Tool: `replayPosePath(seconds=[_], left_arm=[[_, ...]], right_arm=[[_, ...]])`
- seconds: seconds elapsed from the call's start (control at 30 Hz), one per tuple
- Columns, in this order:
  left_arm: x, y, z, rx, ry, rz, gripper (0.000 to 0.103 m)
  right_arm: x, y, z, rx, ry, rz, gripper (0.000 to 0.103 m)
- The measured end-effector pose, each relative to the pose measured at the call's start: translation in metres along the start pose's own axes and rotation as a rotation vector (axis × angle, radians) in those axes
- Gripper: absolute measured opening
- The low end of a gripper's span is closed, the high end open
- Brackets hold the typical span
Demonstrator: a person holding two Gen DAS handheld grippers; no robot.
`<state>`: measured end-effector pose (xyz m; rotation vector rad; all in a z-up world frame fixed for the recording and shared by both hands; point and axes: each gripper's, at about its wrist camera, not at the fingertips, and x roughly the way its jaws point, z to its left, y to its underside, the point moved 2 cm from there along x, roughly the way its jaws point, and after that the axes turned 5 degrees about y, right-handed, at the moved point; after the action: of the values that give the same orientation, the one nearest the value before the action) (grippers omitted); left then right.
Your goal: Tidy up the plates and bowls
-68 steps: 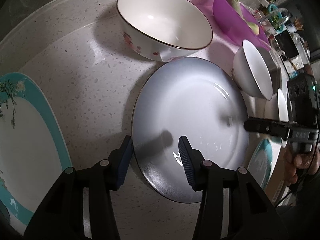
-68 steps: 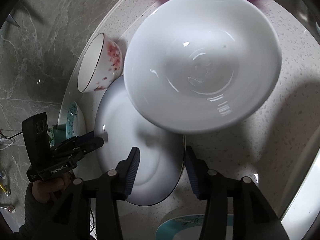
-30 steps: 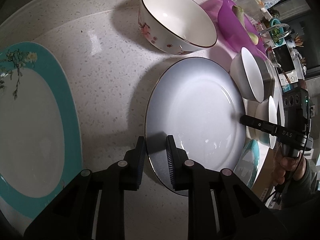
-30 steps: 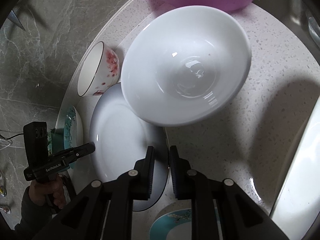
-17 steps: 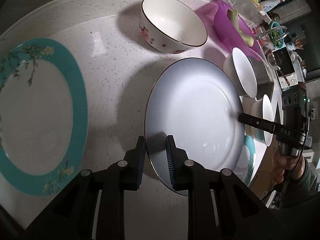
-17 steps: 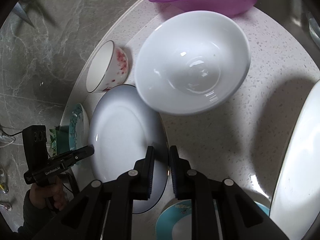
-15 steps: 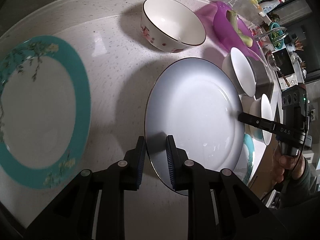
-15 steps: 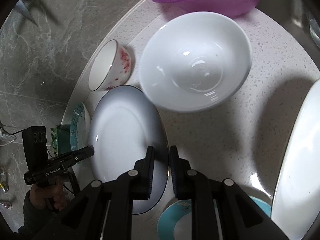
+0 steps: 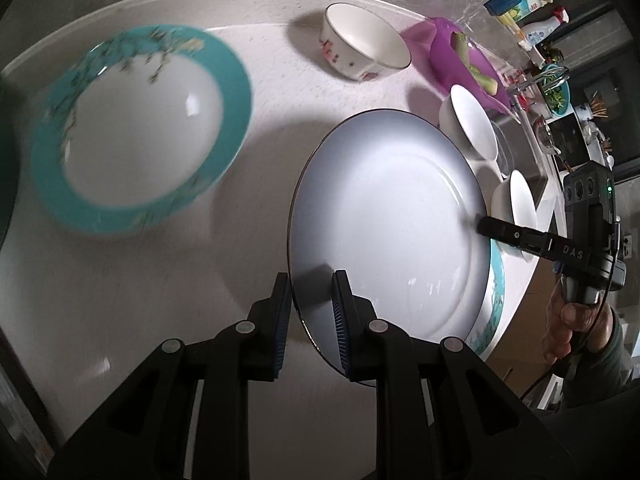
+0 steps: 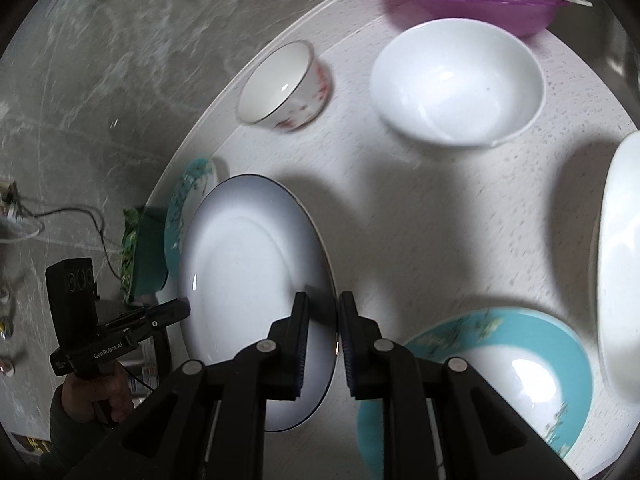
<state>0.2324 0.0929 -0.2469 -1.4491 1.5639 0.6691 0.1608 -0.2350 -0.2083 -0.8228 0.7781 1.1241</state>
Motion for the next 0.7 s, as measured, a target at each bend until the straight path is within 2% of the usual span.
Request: replayPosePath(seconds=[0.43, 0.7], left_arm=[[-0.008, 0.111, 0.050, -0.109, -0.006, -0.013, 0.018], [0.004, 0.132, 0.079, -0.144, -0.029, -0.038, 0.018]], right_arm=[[0.035, 0.064, 0.022, -0.053, 0.004, 0.070, 0.018], [0.066, 0.082, 0.028, -0.083, 0.030, 0.093, 0.018]])
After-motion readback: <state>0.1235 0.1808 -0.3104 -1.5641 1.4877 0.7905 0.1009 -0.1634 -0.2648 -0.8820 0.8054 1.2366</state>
